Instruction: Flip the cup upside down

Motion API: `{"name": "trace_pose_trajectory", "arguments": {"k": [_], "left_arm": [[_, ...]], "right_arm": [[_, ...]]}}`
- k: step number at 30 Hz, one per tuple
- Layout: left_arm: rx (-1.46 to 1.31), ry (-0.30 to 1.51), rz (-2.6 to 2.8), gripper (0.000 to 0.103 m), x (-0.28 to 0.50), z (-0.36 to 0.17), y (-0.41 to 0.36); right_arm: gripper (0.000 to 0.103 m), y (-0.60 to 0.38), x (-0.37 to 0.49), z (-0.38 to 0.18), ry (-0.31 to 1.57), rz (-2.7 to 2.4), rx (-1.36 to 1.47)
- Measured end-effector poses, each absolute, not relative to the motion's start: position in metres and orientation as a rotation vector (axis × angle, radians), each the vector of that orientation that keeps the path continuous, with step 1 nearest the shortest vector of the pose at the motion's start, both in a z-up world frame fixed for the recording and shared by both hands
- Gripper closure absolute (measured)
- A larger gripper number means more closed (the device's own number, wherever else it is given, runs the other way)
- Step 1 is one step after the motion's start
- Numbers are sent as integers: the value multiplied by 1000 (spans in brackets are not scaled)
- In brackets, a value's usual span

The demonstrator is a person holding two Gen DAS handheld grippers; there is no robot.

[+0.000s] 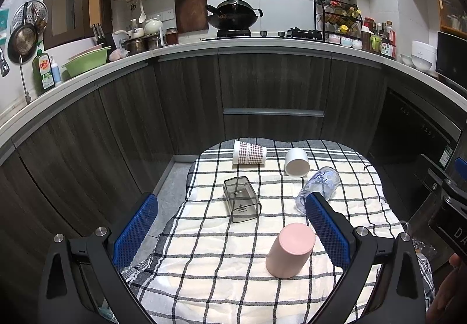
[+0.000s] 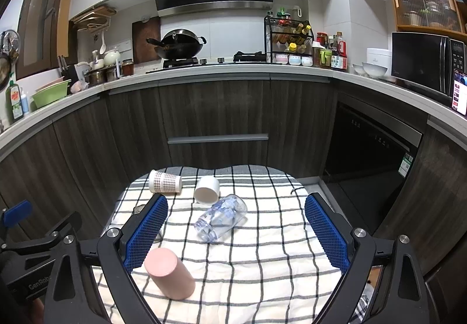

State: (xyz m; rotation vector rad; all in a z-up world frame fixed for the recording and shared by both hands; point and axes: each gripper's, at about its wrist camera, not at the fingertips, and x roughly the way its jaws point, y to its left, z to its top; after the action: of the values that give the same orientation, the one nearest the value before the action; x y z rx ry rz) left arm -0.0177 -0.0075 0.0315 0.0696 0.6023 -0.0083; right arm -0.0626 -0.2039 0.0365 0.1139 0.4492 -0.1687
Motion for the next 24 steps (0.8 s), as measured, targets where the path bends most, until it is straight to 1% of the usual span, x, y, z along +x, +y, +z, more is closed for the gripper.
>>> {"name": "trace_pose_trajectory", "arguments": {"k": [24], "left_arm": [[63, 605, -28, 0, -16, 34, -10]], "right_arm": [[8, -203, -64, 36, 459, -169, 125]]}}
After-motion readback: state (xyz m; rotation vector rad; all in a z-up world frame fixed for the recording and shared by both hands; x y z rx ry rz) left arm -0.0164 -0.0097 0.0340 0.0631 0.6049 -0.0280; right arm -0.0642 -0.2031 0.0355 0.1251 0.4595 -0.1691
